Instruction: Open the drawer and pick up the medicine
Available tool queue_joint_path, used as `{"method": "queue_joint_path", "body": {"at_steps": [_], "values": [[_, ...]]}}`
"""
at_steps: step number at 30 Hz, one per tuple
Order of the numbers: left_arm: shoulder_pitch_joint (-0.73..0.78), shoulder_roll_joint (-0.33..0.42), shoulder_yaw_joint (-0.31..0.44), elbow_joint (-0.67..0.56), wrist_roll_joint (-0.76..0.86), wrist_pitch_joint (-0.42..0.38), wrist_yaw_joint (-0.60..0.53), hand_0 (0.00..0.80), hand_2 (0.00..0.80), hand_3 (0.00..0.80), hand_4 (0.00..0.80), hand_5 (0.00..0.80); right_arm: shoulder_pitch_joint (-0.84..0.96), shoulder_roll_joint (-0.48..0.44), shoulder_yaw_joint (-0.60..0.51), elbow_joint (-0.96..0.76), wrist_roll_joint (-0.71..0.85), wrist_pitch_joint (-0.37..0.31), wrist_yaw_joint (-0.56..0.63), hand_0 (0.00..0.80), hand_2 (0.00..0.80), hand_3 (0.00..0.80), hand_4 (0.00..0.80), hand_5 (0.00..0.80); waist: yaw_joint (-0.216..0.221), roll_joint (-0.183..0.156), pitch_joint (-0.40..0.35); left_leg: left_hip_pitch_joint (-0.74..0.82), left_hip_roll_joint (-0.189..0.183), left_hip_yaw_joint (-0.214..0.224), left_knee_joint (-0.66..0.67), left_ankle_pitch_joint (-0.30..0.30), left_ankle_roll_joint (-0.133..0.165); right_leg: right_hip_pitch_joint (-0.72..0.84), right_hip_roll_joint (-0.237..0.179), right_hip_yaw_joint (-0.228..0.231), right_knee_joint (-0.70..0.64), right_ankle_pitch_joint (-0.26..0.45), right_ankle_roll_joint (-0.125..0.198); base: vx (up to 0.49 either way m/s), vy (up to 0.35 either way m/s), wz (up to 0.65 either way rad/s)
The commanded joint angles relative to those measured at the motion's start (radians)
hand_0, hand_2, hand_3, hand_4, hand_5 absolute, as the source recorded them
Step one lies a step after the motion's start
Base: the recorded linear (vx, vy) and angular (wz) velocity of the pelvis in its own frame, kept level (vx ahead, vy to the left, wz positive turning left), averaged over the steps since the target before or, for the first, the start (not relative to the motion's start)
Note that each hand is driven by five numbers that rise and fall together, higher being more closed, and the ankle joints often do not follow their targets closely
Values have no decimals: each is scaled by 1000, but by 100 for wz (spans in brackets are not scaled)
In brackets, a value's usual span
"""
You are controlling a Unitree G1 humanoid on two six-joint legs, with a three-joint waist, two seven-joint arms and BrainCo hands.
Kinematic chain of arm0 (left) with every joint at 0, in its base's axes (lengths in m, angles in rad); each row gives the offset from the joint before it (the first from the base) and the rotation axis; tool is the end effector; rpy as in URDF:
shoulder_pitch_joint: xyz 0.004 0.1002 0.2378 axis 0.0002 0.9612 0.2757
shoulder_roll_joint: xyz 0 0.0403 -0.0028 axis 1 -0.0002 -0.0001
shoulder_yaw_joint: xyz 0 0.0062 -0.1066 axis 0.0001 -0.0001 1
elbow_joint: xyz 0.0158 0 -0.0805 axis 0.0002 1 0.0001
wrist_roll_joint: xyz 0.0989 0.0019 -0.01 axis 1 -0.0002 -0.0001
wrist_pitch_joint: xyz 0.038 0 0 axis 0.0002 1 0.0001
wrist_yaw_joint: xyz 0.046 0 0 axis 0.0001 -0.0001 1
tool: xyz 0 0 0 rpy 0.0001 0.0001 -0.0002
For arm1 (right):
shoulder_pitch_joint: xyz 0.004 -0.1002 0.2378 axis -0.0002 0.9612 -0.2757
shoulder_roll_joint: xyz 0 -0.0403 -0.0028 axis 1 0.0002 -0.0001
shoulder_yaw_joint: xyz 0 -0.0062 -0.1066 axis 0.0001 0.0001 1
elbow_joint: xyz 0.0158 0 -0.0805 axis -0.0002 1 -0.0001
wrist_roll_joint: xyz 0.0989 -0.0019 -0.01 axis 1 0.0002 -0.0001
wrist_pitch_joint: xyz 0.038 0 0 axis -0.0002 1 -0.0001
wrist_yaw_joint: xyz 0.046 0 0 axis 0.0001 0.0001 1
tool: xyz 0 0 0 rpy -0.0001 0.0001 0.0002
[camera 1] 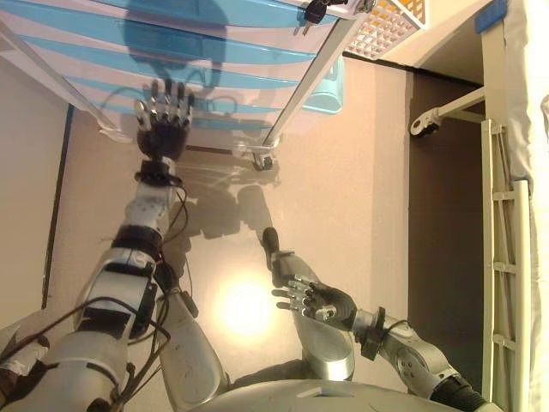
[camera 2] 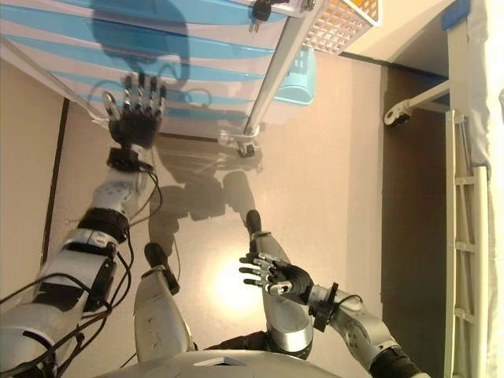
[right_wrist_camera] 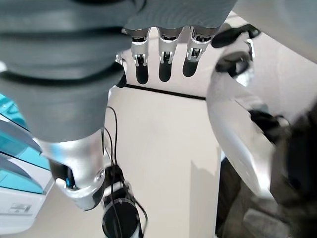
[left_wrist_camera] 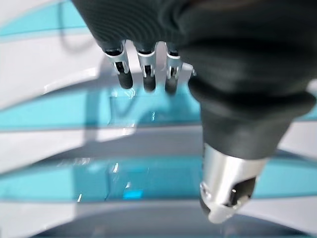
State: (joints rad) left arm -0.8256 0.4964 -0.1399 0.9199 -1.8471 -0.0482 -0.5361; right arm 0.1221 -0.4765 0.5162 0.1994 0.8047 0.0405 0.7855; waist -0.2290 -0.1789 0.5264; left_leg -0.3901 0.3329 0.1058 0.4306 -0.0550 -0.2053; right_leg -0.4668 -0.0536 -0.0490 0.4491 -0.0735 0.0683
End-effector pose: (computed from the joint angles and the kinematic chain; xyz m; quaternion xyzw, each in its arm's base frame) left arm 0.3382 0.2419 0.1241 -0.5818 -0.1866 -0.1308 0.7808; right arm 0.1389 -0.1745 -0.0317 0.2462 0.2241 0.4732 0.8156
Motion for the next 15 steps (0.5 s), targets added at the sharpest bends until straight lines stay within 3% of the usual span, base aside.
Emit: {"method": "queue_joint_path", "body": {"at_steps": [1, 7, 15], "values": [[-132, 105, 14, -30, -16, -52, -1, 0, 0, 0, 0, 0, 70, -18, 27, -70, 13, -57, 90, 0, 0, 0, 0, 0, -15, -60, -14, -53, -10, 39, 111, -52, 88, 25, 25, -44, -69, 43, 1, 15, -62, -2], [-257, 176, -19, -31, 37, -93, 46, 0, 0, 0, 0, 0, 109, -22, 54, -15, 15, -136, 149, 0, 0, 0, 0, 0, -24, -79, -25, -52, 3, 43, 114, -72, 88, 46, 38, -52, -104, 47, -3, 6, -62, -2], [-287, 188, -34, -157, 118, -113, 82, 0, 0, 0, 0, 0, 138, 13, 70, 14, 4, -181, 173, 0, 0, 0, 0, 0, -5, -85, -34, -29, 4, 39, 82, -84, 88, 97, 52, -62, -163, 59, -6, 2, -61, 3]]}}
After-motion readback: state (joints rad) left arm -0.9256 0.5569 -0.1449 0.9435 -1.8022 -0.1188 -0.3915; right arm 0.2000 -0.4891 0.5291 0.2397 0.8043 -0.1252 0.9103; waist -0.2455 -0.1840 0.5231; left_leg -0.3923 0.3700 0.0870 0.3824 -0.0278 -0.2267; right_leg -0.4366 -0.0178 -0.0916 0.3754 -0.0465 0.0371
